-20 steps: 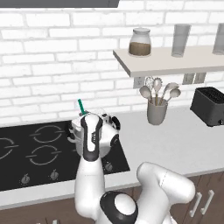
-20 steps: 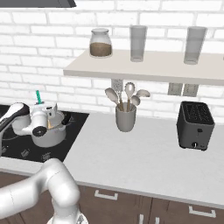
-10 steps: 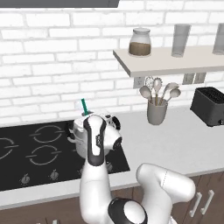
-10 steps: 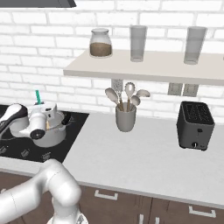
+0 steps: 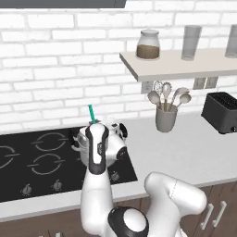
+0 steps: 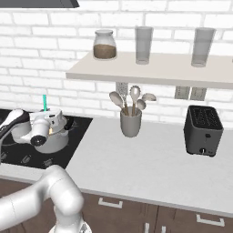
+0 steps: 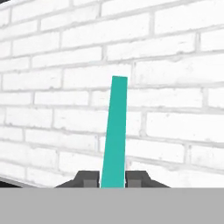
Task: Put the avocado and lemon wedge in the pot. Retrieve the spatula and lightly stir the vegetables in the pot.
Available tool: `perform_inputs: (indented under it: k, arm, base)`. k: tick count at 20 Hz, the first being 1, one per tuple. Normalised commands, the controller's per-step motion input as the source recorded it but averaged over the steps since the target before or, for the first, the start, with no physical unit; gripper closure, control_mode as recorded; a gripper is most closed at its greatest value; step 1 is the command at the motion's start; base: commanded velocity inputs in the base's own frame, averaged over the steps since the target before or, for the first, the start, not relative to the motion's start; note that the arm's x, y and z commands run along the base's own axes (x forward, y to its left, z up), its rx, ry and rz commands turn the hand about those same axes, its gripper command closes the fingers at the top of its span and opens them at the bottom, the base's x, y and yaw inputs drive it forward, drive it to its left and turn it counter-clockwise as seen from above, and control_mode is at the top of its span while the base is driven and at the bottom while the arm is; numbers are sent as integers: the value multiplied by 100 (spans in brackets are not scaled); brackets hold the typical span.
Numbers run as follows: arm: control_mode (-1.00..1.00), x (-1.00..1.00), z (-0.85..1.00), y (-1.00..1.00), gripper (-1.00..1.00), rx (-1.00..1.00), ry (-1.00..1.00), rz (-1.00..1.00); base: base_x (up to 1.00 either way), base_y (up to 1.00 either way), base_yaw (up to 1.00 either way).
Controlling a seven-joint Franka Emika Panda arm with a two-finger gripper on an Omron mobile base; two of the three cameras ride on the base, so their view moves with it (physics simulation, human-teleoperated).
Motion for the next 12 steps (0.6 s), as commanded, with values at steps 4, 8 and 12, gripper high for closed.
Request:
perform_inputs:
  k: [4, 8, 12]
  arm:
    - [-100, 28, -57, 0, 100, -6, -2, -1]
    - [-100, 41, -18, 0, 100, 0, -10, 0]
    - [-100, 30, -2, 0, 100, 0, -10, 0]
  base:
    - [0, 0, 0]
    - [0, 0, 0]
    - [0, 0, 0]
